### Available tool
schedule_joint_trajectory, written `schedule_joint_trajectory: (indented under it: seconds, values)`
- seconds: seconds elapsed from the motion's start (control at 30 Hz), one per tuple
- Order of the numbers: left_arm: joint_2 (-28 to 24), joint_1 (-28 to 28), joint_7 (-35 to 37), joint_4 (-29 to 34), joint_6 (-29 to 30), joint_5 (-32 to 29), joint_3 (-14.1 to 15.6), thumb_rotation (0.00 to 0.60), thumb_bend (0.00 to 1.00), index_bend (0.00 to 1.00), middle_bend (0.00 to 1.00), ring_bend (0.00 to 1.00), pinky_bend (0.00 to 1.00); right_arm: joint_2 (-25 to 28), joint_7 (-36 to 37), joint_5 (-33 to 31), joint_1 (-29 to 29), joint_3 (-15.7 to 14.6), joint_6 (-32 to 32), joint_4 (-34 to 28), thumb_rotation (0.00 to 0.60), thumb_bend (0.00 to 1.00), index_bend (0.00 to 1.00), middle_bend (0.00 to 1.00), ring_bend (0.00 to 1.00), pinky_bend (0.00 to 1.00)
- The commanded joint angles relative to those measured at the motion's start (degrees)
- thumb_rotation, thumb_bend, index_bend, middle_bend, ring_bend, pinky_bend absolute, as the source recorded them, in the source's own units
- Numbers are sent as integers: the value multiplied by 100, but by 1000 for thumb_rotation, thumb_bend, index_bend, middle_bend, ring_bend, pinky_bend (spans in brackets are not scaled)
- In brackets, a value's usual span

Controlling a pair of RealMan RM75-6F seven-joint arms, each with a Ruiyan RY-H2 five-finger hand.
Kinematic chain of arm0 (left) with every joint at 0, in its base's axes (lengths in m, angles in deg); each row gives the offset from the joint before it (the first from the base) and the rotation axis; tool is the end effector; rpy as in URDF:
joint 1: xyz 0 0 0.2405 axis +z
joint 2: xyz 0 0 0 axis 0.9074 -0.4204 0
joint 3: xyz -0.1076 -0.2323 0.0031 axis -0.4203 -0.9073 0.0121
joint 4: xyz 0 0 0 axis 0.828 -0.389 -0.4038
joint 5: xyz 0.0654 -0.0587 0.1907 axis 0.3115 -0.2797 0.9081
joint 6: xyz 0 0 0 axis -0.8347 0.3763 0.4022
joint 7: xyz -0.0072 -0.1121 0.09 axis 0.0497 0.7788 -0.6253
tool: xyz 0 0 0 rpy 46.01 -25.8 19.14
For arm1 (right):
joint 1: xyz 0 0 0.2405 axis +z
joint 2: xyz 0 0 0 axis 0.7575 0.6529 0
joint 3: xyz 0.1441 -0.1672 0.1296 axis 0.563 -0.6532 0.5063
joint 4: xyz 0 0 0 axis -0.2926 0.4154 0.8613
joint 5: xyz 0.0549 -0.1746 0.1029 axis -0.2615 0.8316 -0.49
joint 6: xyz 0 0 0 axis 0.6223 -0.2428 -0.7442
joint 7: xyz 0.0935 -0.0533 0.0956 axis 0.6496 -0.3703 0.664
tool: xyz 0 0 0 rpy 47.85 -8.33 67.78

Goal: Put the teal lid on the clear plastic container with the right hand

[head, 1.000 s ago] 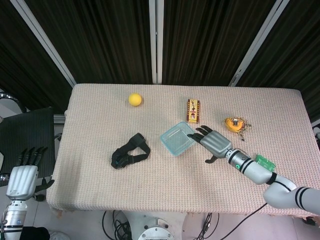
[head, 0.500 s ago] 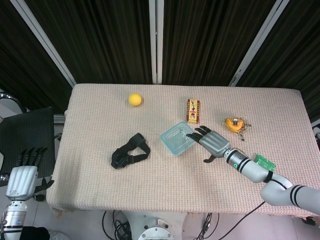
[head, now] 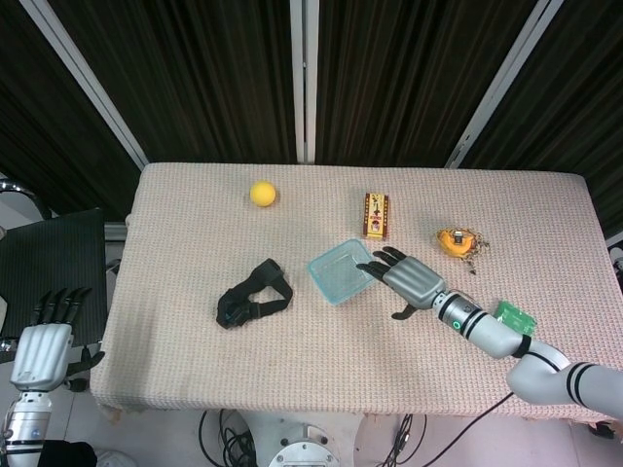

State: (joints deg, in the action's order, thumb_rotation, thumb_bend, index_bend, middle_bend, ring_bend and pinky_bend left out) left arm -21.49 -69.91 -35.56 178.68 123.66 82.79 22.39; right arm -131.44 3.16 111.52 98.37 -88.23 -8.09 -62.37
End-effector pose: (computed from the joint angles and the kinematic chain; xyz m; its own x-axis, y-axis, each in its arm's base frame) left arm -0.2990 0.1733 0.1284 0.4371 0.0610 0.8973 0.8984 0.0177 -0.4389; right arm -0.1767 -0.3499 0.0374 0.6363 -0.3552 0.6848 -0.7061 -0.6256 0.3316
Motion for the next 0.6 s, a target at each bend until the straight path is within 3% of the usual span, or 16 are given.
schedule_joint_trajectory:
  seconds: [0.03,0.33,0.6]
  values:
    - [5,1,10,-5,2,2,-2,600,0,95,90,34,0,36,-90,59,108,107,26,-171,600,0,0,153,0,0]
    - [6,20,53,-39,-4,-18,8,600,0,95,90,34,0,-668,-276,-116,663,361,742,177,600,0,0,96,0,0]
    - [16,33,144,-116,-21,-47,8,600,0,95,90,34,0,-986,-197,-179,829,424,855,464,600,0,0,90,0,0]
